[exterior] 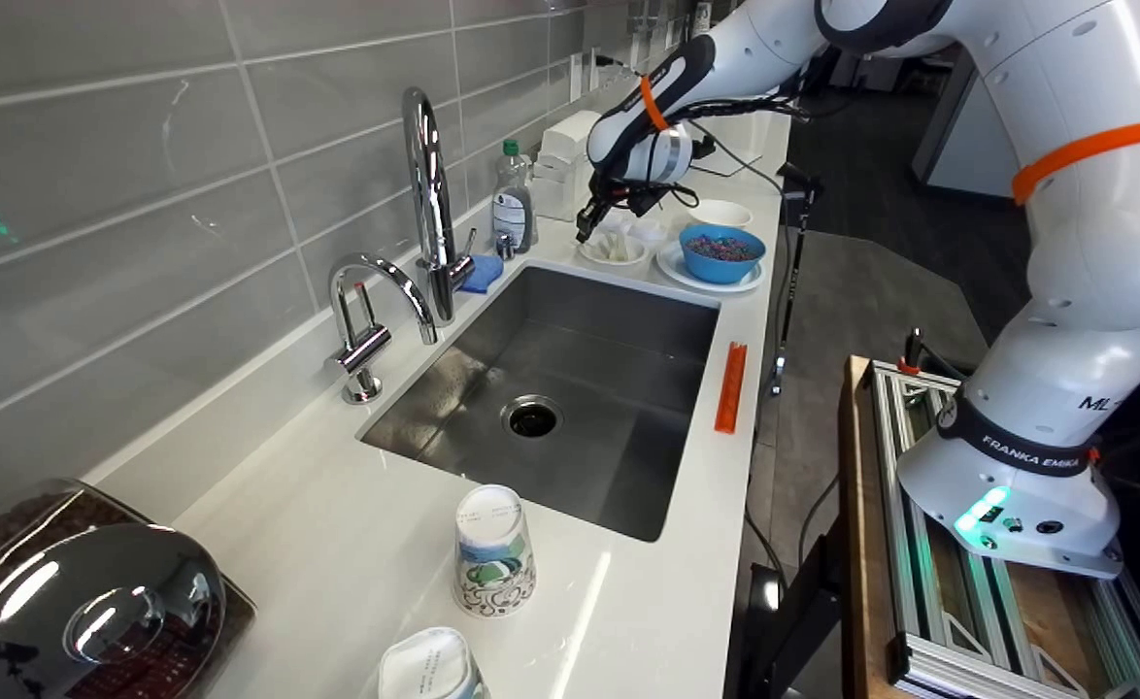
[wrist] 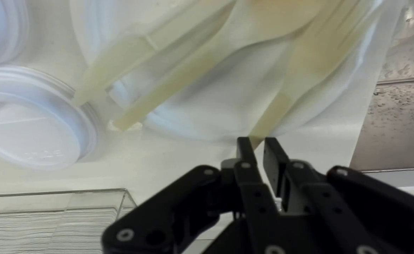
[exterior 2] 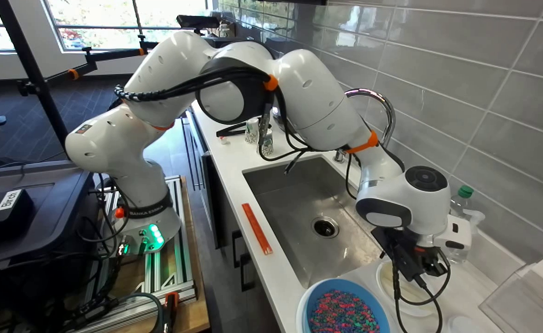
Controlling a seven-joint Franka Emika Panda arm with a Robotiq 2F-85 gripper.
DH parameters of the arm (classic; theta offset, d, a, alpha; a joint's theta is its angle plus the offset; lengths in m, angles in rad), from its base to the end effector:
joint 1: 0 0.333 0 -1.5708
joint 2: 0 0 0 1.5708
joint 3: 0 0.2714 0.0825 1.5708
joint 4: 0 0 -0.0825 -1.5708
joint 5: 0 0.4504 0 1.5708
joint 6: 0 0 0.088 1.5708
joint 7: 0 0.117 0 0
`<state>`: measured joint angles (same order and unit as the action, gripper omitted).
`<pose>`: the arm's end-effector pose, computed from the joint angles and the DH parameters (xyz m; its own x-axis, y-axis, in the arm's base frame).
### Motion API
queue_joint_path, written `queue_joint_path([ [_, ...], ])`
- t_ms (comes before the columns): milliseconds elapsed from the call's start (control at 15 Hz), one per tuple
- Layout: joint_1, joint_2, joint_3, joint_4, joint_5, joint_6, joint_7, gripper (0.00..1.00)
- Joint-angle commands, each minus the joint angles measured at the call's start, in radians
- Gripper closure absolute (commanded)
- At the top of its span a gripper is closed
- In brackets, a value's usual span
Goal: Put one fork on the right cup
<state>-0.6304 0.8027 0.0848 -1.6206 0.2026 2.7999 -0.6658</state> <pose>0.6217 -0.3934 0.1016 0.9179 -0.0754 0.3896 -0.1077 -0.9923 0.0617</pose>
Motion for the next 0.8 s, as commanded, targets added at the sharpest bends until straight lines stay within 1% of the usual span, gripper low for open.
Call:
queue_joint_path([
  [0, 0.022, -0.010, -0.033, -0.012, -0.036, 0.008, 0.075, 0.53],
  [67, 0.027, -0.012, -0.040, -0.013, -0.042, 0.008, 0.090, 0.47],
  [267, 0.038, -0.019, -0.059, -0.018, -0.061, -0.002, 0.136, 0.23],
  [333, 0.041, -0.022, -0.066, -0.021, -0.069, -0.008, 0.149, 0.17],
  [400, 0.044, -0.023, -0.072, -0.022, -0.076, -0.011, 0.161, 0.16],
  [467, 0.046, -0.024, -0.076, -0.022, -0.082, -0.014, 0.171, 0.16],
  [600, 0.050, -0.022, -0.087, -0.021, -0.097, -0.018, 0.189, 0.26],
  [733, 0.055, -0.020, -0.095, -0.022, -0.109, -0.023, 0.199, 0.42],
])
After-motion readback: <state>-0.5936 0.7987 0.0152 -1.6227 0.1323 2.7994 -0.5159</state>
